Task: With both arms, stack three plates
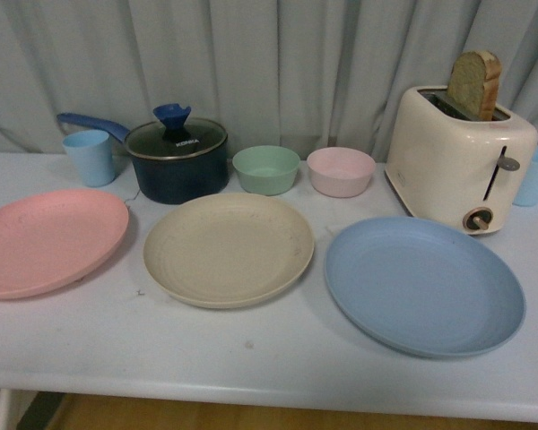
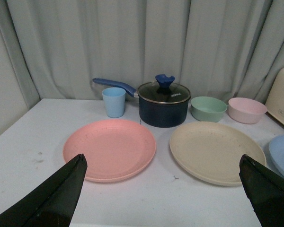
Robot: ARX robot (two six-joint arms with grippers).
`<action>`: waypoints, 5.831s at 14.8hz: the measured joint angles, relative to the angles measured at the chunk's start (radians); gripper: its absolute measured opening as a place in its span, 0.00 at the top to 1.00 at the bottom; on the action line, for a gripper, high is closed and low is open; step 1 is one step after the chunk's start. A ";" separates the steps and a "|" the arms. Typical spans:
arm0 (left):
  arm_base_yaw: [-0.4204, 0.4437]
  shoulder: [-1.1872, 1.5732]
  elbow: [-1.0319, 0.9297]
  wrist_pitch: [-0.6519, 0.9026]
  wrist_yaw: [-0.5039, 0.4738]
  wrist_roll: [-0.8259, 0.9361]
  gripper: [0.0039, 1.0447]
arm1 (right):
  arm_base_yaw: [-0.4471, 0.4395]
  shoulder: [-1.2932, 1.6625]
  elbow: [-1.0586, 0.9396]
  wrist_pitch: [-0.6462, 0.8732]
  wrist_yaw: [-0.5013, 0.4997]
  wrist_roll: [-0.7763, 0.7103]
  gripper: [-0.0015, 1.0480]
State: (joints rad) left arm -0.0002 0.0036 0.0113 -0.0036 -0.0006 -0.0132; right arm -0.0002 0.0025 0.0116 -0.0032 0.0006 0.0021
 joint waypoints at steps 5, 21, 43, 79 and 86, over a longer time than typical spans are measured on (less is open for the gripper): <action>0.000 0.000 0.000 0.000 0.000 0.000 0.06 | 0.000 0.000 0.000 0.000 0.000 0.000 0.06; -0.086 0.145 0.021 0.063 -0.266 -0.024 0.06 | 0.000 0.000 0.000 0.000 0.000 0.000 0.06; 0.300 2.266 1.282 0.394 -0.012 0.105 0.06 | 0.000 0.000 0.000 0.000 0.000 0.000 0.06; -0.112 1.945 1.004 0.491 0.093 0.083 0.98 | 0.000 0.000 0.000 0.000 0.000 0.000 0.06; -0.107 2.192 1.204 0.507 0.035 -0.119 0.98 | 0.000 0.000 0.000 0.000 0.000 0.000 0.06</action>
State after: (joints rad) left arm -0.1070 2.1956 1.2148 0.5030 0.0345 -0.1318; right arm -0.0002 0.0025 0.0116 -0.0032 0.0006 0.0021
